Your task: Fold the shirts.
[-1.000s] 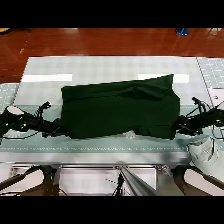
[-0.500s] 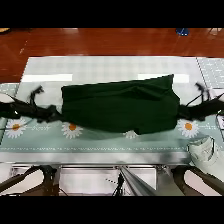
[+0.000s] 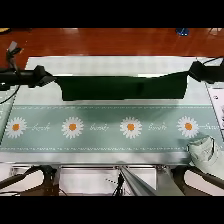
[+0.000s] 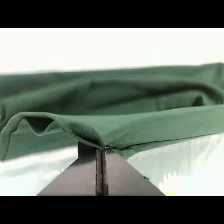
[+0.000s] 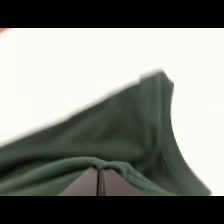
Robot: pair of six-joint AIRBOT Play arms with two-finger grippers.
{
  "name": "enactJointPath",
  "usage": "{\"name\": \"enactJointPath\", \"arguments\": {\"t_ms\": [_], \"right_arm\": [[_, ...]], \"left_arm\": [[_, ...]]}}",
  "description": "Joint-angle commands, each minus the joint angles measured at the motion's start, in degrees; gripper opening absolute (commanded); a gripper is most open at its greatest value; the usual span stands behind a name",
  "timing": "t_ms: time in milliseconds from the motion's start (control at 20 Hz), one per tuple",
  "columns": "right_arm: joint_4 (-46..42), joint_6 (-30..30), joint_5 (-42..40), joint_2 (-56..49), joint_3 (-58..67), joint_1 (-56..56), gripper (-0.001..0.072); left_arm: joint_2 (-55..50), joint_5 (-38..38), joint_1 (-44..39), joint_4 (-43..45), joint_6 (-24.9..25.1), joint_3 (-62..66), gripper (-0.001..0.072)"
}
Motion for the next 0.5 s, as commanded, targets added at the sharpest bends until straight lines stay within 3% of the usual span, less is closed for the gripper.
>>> {"name": "enactJointPath", "arguments": {"t_ms": [0, 150, 350, 400, 450], "right_arm": [[1.6, -0.8, -9.1, -8.1, 3.3, 3.0, 0.0023], [1.6, -0.7, -16.5, -12.7, 3.7, 5.0, 0.0024], [1.6, -0.7, -15.8, -17.5, 3.7, 5.3, 0.0026], [1.5, -0.7, -15.6, -18.2, 3.7, 5.3, 0.0028], [1.5, -0.7, -15.5, -18.6, 3.7, 5.3, 0.0089]], "left_arm": [[-7.0, 4.9, -2.9, -1.8, -0.1, 1.4, 0.0019], [-11.6, 8.5, -2.8, -2.4, -0.1, 1.4, 0.0019], [-15.0, 13.2, -3.2, -2.4, 0.0, 1.4, 0.0021], [-15.6, 13.1, -3.4, -2.4, 0.0, 1.4, 0.0054], [-15.9, 12.8, -3.6, -2.4, 0.0, 1.4, 0.0139]]}}
